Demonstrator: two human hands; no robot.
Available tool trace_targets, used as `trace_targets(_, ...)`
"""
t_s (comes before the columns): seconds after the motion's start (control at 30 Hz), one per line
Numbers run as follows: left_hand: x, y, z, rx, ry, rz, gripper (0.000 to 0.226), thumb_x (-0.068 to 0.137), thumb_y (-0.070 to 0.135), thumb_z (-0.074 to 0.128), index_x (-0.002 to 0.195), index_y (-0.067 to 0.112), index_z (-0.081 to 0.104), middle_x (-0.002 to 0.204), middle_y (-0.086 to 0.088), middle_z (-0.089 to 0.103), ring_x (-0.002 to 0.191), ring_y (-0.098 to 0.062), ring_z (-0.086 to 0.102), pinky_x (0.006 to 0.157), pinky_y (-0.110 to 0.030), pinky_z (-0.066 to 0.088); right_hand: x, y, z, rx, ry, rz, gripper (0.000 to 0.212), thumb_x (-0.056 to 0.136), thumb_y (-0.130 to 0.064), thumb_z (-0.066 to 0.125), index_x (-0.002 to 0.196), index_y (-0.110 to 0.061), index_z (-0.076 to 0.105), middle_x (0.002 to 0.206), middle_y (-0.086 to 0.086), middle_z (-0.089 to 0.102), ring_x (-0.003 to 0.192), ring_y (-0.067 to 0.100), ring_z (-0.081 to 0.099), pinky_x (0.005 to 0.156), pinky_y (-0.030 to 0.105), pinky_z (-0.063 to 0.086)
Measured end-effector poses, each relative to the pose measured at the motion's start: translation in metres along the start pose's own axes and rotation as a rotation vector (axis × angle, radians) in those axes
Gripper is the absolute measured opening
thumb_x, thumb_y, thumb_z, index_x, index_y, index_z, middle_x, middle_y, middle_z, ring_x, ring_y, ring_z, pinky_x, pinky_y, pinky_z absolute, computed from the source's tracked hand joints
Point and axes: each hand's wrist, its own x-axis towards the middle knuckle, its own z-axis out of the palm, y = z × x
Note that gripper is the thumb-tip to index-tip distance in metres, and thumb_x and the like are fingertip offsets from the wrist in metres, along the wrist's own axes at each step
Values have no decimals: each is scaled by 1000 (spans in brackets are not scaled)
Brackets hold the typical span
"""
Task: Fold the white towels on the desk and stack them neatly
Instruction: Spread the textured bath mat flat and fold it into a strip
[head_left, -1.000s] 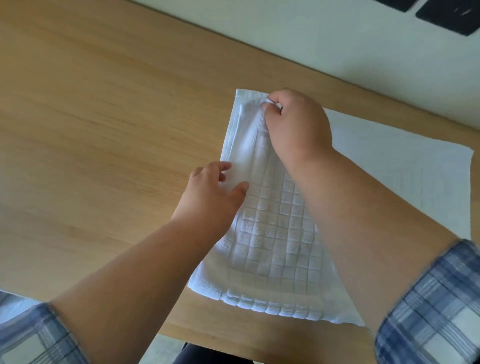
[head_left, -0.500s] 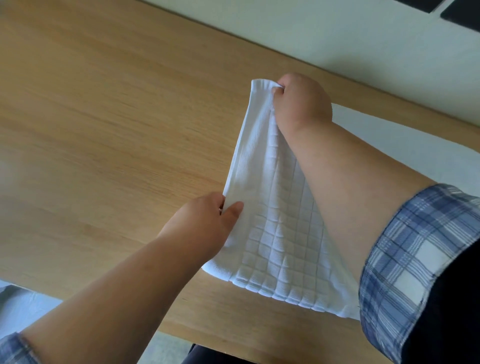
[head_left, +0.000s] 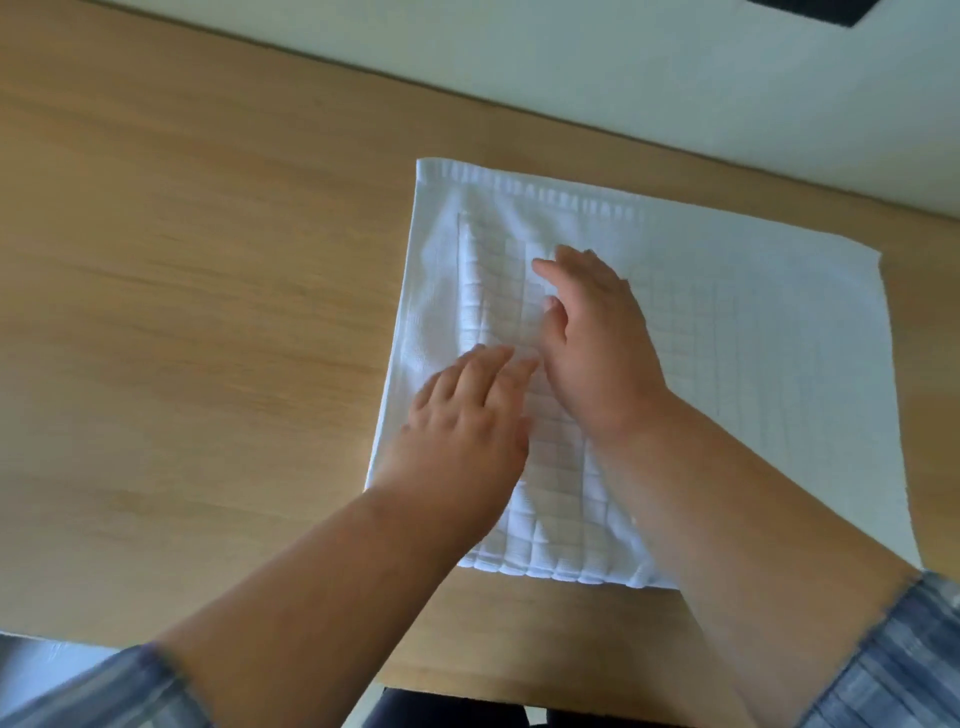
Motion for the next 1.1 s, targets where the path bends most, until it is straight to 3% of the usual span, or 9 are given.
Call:
trace_targets(0.13,-2,-6,25,-20,-91,-32,72,100,53,27,155,19,-5,164,-7,1,151,-18,-1,122,-31,-1,-21,51,-8,-308,-252,59,61,101,-55,28,156,-32,19,167,-1,5,153,19,-4,123,49,-1)
trace_targets(0.23,-3,-8,29,-10,-49,-66,72,102,55,17,156,9,3,163,-11,6,151,-21,3,122,-30,-1,-1,77,-18,-349,-239,116,66,100,-60,19,158,-31,7,167,-1,-5,152,17,-12,122,47,-7)
trace_targets(0.33,0,-5,34,84,-90,-120,67,103,46,16,155,5,6,164,-13,9,152,-23,2,123,-38,0,6,67,-21,-268,-178,144,64,101,-52,22,158,-24,14,167,4,2,153,20,-5,122,48,-4)
trace_targets(0.47,5,-8,38,236,-188,-177,65,100,46,14,156,17,-4,162,-6,-16,149,-21,-18,121,-42,-12,-26,36,-9,-271,-226,-66,62,101,-53,28,156,-28,19,167,4,5,153,22,-3,122,51,-1)
trace_targets(0.57,8,-2,37,242,-206,-231,68,98,47,17,152,20,-15,159,-7,-25,147,-24,-26,119,-43,-15,-25,50,-13,-275,-360,-24,67,101,-57,30,158,-31,8,167,-1,-9,152,17,-16,122,50,-6)
trace_targets(0.7,37,14,30,192,-181,22,66,99,40,18,153,20,-13,163,-7,-18,148,-22,-23,120,-42,-11,-8,64,-29,-24,-174,-75,55,104,-39,31,157,-26,21,166,0,12,153,13,0,124,40,0)
trace_targets(0.77,75,19,32,214,-212,116,64,100,46,15,155,23,-9,164,-4,-14,149,-21,-21,120,-42,-9,-1,78,-34,-147,-100,-15,56,102,-41,28,156,-27,24,166,2,16,153,17,5,124,44,4)
trace_targets(0.9,151,-9,28,360,-305,-19,73,96,63,15,157,29,-6,164,-4,-17,150,-23,-18,121,-46,-8,12,133,-52,-351,-233,187,69,98,-62,27,158,-34,10,167,-1,-4,153,16,-9,123,45,-5)
trace_targets(1.1,166,-14,19,312,-218,-148,69,101,52,21,158,20,-1,165,-11,-10,151,-27,-12,122,-49,-2,10,180,-90,-312,-131,389,69,101,-57,24,159,-22,11,167,5,0,153,22,-5,123,47,-4)
